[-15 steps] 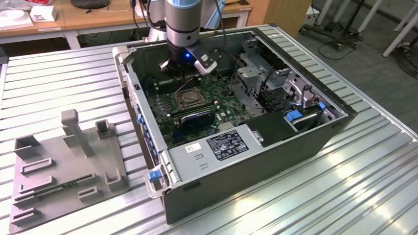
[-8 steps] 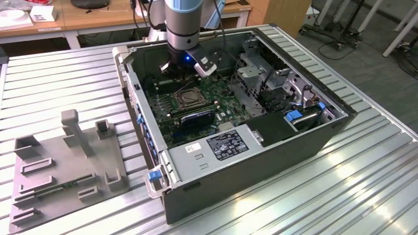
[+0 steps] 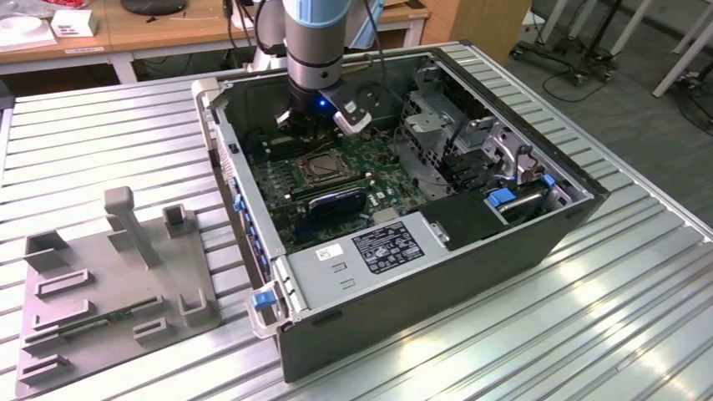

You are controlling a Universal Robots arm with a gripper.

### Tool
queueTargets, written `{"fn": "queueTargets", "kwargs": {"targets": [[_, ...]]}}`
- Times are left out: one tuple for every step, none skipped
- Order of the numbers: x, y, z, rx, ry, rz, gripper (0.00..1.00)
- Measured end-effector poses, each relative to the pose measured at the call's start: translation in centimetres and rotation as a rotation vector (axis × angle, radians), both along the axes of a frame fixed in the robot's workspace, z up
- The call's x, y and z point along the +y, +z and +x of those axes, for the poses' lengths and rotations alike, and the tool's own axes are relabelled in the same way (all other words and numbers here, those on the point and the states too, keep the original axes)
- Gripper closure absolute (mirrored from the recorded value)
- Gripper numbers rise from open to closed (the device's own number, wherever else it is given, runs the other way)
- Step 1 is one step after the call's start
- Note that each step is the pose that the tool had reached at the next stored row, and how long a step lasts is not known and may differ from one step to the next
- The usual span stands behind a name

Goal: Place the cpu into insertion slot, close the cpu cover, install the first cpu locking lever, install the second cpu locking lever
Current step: 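Install the first cpu locking lever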

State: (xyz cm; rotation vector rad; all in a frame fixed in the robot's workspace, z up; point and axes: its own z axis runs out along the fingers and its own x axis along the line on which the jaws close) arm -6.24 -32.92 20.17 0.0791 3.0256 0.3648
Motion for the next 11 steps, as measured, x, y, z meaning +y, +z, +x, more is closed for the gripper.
{"fn": "queueTargets", "kwargs": {"targets": [[-0.01, -0.02, 0.04, 0.0, 0.0, 0.0001, 0.89], [-0.03, -0.02, 0.1, 0.0, -0.001, 0.0001, 0.89], [-0.04, -0.02, 0.17, 0.0001, -0.001, 0.0, 0.89], [-0.06, -0.02, 0.22, 0.0001, -0.001, 0.0, 0.89], [-0.07, -0.03, 0.26, -0.0001, -0.001, 0.0002, 0.89], [-0.1, -0.04, 0.28, -0.0003, -0.001, 0.0004, 0.89], [-0.13, -0.04, 0.3, -0.0002, -0.001, 0.0004, 0.89], [-0.17, -0.03, 0.31, -0.0002, -0.001, 0.0003, 0.89], [-0.22, -0.03, 0.31, -0.0001, -0.001, 0.0002, 0.89], [-0.26, -0.03, 0.32, -0.0001, -0.001, 0.0002, 0.89], [-0.3, -0.03, 0.32, -0.0001, -0.001, 0.0002, 0.89]]}}
